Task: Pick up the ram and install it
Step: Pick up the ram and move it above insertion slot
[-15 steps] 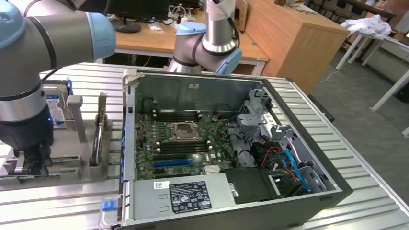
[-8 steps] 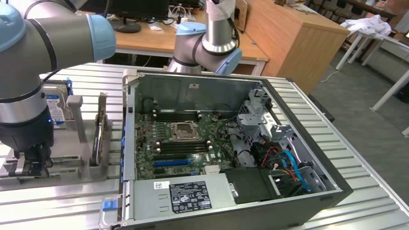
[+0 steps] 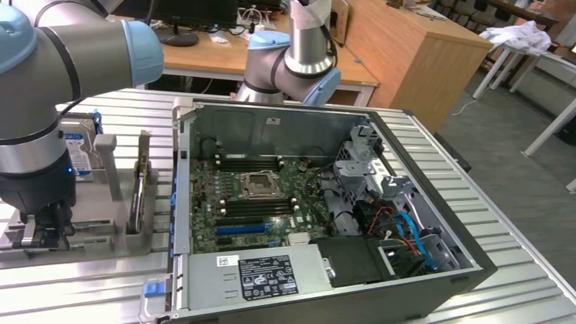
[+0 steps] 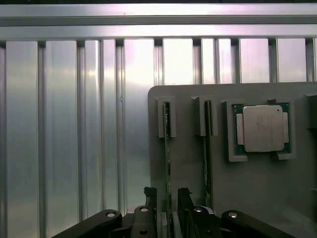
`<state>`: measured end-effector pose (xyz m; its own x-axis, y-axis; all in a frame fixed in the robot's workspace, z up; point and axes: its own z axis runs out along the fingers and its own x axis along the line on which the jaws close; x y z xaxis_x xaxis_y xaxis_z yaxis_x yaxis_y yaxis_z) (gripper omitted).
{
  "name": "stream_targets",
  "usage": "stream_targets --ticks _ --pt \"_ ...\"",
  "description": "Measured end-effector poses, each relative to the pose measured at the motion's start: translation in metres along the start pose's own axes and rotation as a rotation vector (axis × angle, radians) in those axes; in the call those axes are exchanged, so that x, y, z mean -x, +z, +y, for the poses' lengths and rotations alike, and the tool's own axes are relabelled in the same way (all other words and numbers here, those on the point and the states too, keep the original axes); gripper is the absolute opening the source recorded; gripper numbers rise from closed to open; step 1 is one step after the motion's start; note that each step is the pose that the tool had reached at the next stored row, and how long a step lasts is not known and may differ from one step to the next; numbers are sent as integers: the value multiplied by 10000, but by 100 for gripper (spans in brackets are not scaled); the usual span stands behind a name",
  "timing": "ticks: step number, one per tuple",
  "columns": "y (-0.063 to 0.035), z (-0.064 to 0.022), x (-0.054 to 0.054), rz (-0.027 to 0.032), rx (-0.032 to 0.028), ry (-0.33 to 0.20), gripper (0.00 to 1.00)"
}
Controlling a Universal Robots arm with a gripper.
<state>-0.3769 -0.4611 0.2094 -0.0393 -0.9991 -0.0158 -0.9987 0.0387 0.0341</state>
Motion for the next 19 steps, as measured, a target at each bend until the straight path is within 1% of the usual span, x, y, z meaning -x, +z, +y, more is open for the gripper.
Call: stream_targets --ticks 11,19 --pt "16 -46 2 2 0 -117 31" --pt "19 -52 1 10 4 -288 31"
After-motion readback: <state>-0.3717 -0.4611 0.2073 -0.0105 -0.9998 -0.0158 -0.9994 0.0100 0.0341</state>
